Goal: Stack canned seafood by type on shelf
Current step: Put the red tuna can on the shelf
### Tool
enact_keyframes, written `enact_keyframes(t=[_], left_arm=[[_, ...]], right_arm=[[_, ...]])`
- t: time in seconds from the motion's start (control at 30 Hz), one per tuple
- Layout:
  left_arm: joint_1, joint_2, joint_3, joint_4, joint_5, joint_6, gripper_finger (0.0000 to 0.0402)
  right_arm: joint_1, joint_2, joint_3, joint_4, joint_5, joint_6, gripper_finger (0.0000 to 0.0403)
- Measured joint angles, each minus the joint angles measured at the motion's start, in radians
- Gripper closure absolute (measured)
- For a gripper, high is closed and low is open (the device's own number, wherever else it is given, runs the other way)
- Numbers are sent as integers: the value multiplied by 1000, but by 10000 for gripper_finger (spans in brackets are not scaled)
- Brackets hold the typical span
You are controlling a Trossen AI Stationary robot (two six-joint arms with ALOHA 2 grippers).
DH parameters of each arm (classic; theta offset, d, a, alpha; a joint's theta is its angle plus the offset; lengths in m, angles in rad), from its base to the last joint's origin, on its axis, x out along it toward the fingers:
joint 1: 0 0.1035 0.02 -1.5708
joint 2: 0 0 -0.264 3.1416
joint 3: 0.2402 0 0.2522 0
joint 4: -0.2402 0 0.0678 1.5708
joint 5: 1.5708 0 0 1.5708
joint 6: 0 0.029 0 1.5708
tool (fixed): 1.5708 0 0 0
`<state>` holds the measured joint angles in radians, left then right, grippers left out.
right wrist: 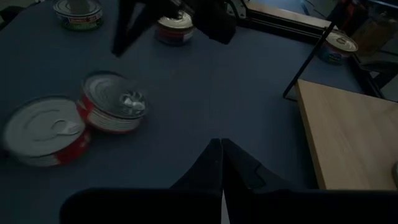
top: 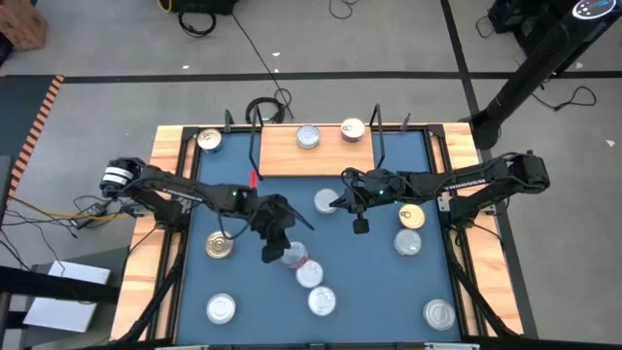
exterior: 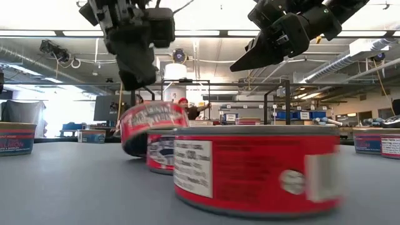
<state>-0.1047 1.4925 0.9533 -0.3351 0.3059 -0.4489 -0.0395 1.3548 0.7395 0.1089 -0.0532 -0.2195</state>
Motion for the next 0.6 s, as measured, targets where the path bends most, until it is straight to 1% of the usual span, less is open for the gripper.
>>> enact_keyframes(t=[0.17, 0.3, 0.4, 0.53, 0.6], left_arm=[[19, 2, -16, -9, -17, 9, 401], [4, 2, -18, -5, -33, 72, 398], [-42, 2, -18, -24, -110, 151, 380], [-130, 3, -19, -85, -247, 346, 348], [-173, 9, -19, -88, -312, 426, 334]], right_arm=[[0, 0, 0, -6, 0, 0, 394], [0, 0, 0, -7, 0, 0, 394], [0, 0, 0, -7, 0, 0, 394], [0, 0, 0, -7, 0, 0, 394], [0, 0, 0, -7, 0, 0, 394]])
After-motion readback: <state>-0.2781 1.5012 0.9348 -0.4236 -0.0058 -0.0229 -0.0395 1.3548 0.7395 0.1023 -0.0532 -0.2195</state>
